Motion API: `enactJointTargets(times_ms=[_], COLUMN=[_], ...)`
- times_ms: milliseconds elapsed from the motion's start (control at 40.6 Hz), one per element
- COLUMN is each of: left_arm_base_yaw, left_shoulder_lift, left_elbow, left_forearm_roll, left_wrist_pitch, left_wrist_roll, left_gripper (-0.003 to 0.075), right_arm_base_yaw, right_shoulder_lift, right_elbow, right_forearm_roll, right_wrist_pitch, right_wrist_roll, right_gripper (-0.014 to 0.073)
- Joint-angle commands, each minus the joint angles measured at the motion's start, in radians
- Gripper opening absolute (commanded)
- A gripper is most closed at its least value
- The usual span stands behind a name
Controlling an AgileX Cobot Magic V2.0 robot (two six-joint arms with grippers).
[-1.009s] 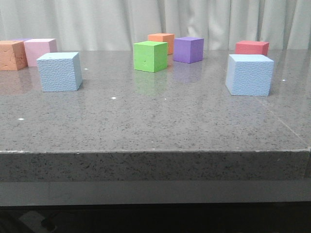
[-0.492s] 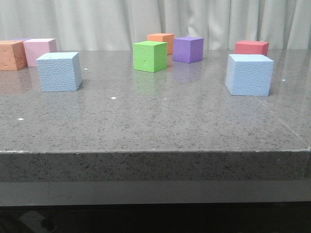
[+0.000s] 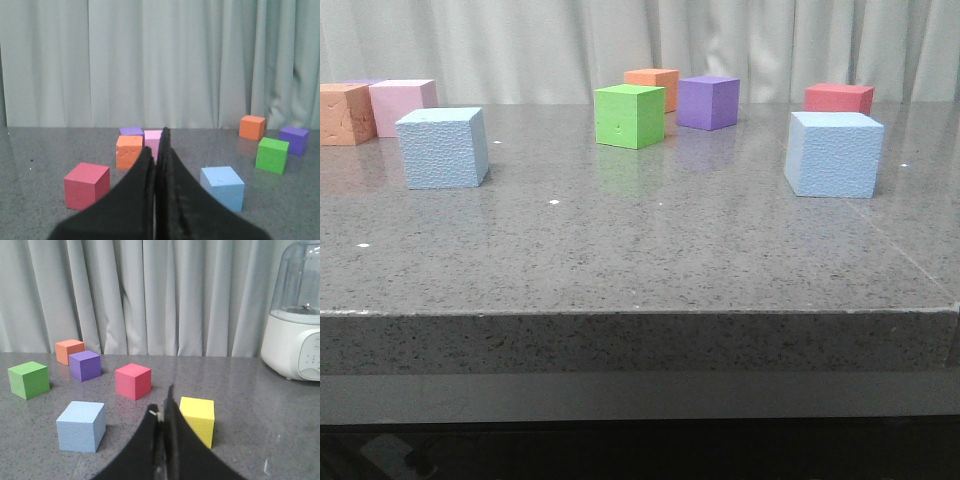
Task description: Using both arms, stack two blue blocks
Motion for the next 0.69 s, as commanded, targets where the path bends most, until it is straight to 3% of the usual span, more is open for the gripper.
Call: enactJointTargets(times_ms=[0, 197, 665], left_arm_base_yaw=[-0.006, -0.006, -0.006], left_shoulder_lift=[0.103, 0.200, 0.208], left_elbow=[-0.141, -0.235, -0.210], left_forearm_roll=[0.001, -0.042, -0.048], left_wrist_pitch=[0.081, 0.114, 0.122], left_wrist_roll=[0.003, 0.003, 0.003], left_gripper=[-0.0020, -0.0020, -0.0020], right_arm_base_yaw=[-0.002, -0.002, -0.002], right_shoulder_lift=[0.096, 0.247, 0.300], right_elbow=[-0.136, -0.267, -0.274], right_forearm_roll=[0.005, 0.063, 0.079], right_wrist_pitch=[0.075, 0.202, 0.197], right_wrist_roll=[0.000, -0.071, -0.088], right_gripper=[-0.0119, -0.0119, -0.0119])
